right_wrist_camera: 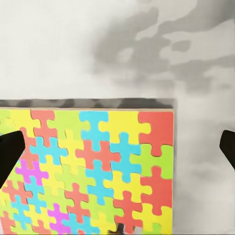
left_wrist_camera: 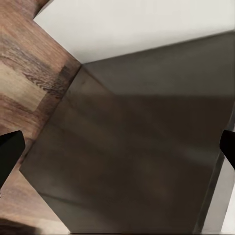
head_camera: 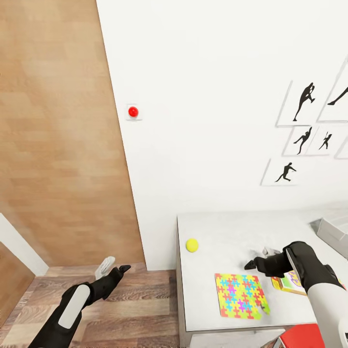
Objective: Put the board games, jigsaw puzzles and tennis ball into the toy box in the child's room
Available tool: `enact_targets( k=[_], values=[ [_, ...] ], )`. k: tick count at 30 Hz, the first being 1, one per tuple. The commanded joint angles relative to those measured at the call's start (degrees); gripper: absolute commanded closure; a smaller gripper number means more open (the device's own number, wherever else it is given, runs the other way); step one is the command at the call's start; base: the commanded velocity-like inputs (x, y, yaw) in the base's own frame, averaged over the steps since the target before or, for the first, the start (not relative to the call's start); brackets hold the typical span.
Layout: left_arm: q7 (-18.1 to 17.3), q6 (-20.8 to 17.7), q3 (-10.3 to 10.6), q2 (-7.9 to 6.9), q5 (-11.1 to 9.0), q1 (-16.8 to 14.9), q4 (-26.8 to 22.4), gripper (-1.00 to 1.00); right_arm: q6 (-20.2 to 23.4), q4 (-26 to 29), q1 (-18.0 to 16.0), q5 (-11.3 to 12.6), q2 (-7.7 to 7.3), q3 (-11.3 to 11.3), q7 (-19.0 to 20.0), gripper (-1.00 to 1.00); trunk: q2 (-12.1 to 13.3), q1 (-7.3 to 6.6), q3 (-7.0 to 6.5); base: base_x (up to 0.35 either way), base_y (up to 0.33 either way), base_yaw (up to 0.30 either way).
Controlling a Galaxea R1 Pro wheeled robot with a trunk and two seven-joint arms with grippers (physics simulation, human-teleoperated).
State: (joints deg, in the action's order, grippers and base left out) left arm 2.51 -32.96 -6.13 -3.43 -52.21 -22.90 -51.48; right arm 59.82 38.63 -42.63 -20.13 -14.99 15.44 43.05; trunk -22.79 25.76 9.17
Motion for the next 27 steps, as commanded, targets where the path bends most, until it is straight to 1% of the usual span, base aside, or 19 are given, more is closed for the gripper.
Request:
enact_targets(
  k=[1, 11, 27],
  values=[
    [0.27, -0.33, -0.09, 0.01, -0.50, -0.04, -0.06, -1.00, 0.18, 0.05, -0.06, -0.60, 0.03, 0.20, 0.54, -1.00, -0.13, 0.02, 0.12, -0.118, 0.000, 0.000],
    [0.21, -0.27, -0.10, 0.03, -0.49, -0.04, 0.10, -1.00, 0.18, 0.04, 0.13, -0.60, 0.12, -0.04, 0.54, -1.00, -0.13, 0.02, 0.12, -0.167, 0.000, 0.000],
    [0.19, -0.26, -0.08, 0.06, -0.44, -0.04, 0.14, -1.00, 0.18, -0.20, 0.18, -0.63, 0.30, -0.20, 0.55, -1.00, -0.13, 0.02, 0.12, -0.038, 0.000, 0.000]
  ],
)
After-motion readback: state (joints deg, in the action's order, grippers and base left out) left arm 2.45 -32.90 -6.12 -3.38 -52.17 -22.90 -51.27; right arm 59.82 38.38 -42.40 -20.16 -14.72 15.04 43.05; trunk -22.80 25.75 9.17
